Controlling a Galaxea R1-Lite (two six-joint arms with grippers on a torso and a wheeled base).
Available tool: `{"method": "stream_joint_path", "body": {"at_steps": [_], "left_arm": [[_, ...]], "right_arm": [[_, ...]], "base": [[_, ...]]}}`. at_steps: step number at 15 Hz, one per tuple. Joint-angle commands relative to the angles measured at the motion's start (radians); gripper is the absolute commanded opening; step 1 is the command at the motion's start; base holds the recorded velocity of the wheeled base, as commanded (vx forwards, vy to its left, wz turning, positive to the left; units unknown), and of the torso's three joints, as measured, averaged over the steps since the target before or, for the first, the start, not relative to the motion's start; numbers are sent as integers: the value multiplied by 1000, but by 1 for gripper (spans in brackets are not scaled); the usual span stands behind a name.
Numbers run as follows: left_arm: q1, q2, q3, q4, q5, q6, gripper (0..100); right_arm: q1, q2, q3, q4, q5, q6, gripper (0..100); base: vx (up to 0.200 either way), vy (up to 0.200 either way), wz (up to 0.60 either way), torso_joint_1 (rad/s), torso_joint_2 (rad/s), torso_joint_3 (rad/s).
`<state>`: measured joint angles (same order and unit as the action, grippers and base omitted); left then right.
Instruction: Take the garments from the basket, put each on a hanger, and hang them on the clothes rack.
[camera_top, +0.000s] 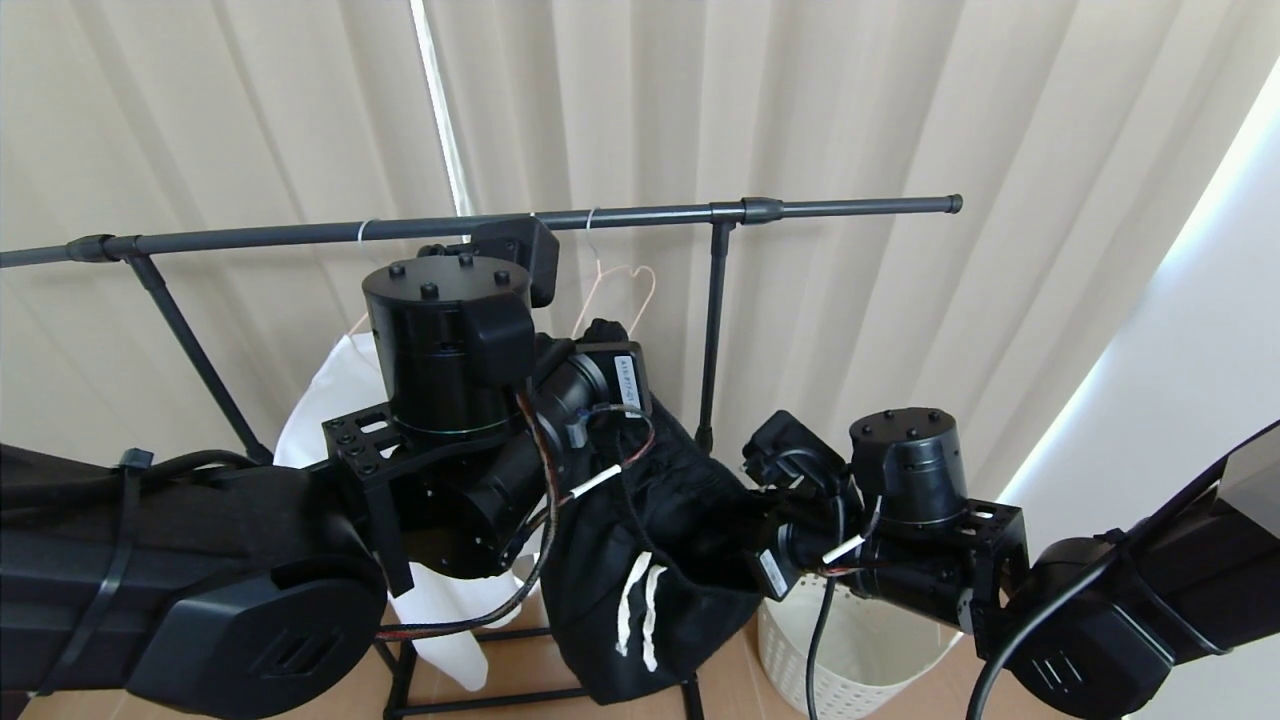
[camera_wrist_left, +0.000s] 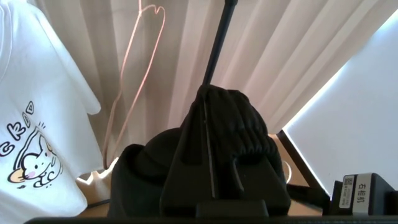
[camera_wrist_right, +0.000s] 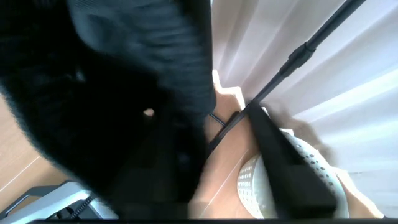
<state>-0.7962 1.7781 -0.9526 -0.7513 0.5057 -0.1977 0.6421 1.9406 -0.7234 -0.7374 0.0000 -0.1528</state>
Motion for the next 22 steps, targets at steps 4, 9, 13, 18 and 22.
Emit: {"method": "stream_joint_path", "body": {"at_steps": [4, 9, 13, 18, 22], "left_arm": [[5, 1, 0, 4, -1, 3, 0], [61, 18, 3, 50, -30, 27, 0], [95, 15, 1, 193, -113, 34, 0], [110, 17, 12, 227, -162, 32, 100], [114, 1, 14, 267, -230, 27, 100]], "right_arm": [[-47, -19, -13, -7, 0, -2, 0], [-139, -109, -37, 4, 0, -4, 0], [-173, -149, -45, 10, 0, -4, 0], [-188, -161, -47, 9, 0, -4, 0], [-213, -163, -56, 9, 0, -4, 0]], "base": [[0, 0, 0, 0, 0, 0], [0, 0, 0, 0, 0, 0], [0, 0, 0, 0, 0, 0], [0, 0, 0, 0, 0, 0], [0, 0, 0, 0, 0, 0]]}}
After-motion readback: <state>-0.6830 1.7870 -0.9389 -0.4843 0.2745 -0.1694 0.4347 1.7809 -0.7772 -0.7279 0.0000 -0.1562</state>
